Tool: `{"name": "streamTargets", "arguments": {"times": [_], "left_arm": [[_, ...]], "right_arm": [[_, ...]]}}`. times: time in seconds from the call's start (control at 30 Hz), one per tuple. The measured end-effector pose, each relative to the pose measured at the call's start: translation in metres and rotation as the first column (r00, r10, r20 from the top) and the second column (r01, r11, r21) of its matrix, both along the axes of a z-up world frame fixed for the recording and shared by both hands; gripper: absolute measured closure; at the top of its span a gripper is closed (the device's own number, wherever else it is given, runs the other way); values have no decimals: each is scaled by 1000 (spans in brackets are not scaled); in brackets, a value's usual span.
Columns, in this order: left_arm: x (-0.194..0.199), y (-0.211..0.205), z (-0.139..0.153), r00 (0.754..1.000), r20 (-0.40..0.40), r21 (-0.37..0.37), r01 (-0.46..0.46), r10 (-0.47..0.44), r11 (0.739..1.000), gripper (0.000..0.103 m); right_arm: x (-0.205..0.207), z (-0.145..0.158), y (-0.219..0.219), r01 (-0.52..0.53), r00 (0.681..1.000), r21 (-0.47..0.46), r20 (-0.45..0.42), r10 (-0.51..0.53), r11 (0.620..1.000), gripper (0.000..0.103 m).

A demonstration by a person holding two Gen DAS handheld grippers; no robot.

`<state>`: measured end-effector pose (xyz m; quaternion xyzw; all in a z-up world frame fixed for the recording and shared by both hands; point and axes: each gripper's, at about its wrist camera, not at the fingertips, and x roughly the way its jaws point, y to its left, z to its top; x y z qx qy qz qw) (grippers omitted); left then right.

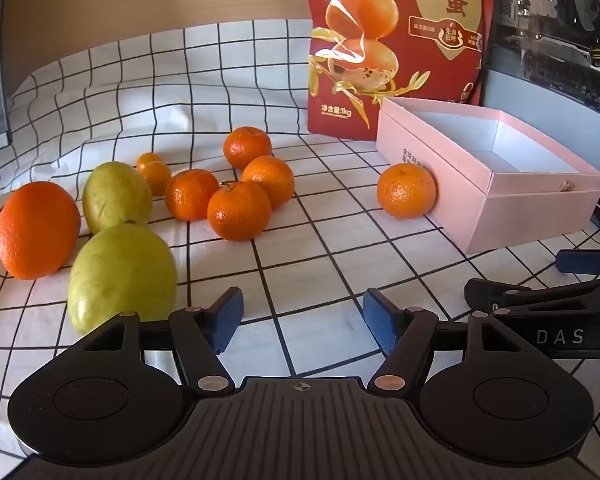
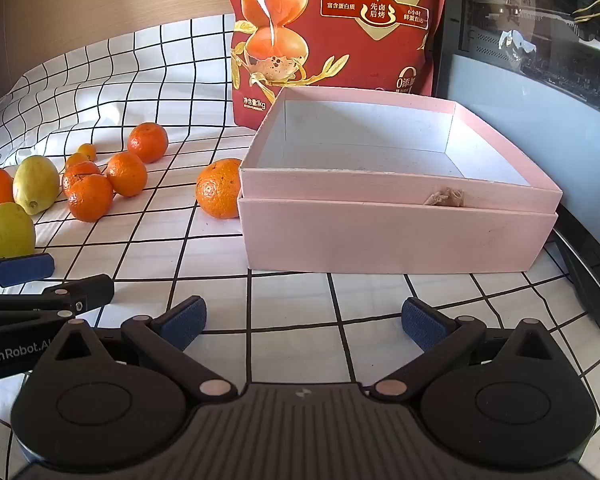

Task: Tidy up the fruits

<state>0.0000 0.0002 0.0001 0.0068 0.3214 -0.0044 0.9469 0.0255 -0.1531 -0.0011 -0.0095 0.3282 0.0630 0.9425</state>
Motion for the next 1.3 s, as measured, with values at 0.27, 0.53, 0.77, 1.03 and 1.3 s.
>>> {"name": "streamTargets", "arguments": {"times": [0.27, 0.53, 0.77, 1.03, 1.3], "left_arm": [[0, 0, 0, 1000, 1, 5, 0, 0, 1000, 30], [0, 0, 0, 1000, 1, 5, 0, 0, 1000, 30], [0, 0, 0, 1000, 1, 5, 0, 0, 1000, 30], [0, 0, 0, 1000, 1, 5, 0, 0, 1000, 30], [0, 0, 0, 1000, 1, 5, 0, 0, 1000, 30]], "right_arm": [[1, -1, 0, -1, 1000, 4, -1, 1, 1000, 0], [4, 0, -2, -16, 1000, 1, -1, 16, 1000, 0], [5, 0, -2, -15, 1000, 1, -1, 15, 1000, 0], [8, -1, -1, -4, 1000, 1, -2, 4, 1000, 0], [7, -1, -2, -4, 1000, 0, -1, 4, 1000, 0]]}}
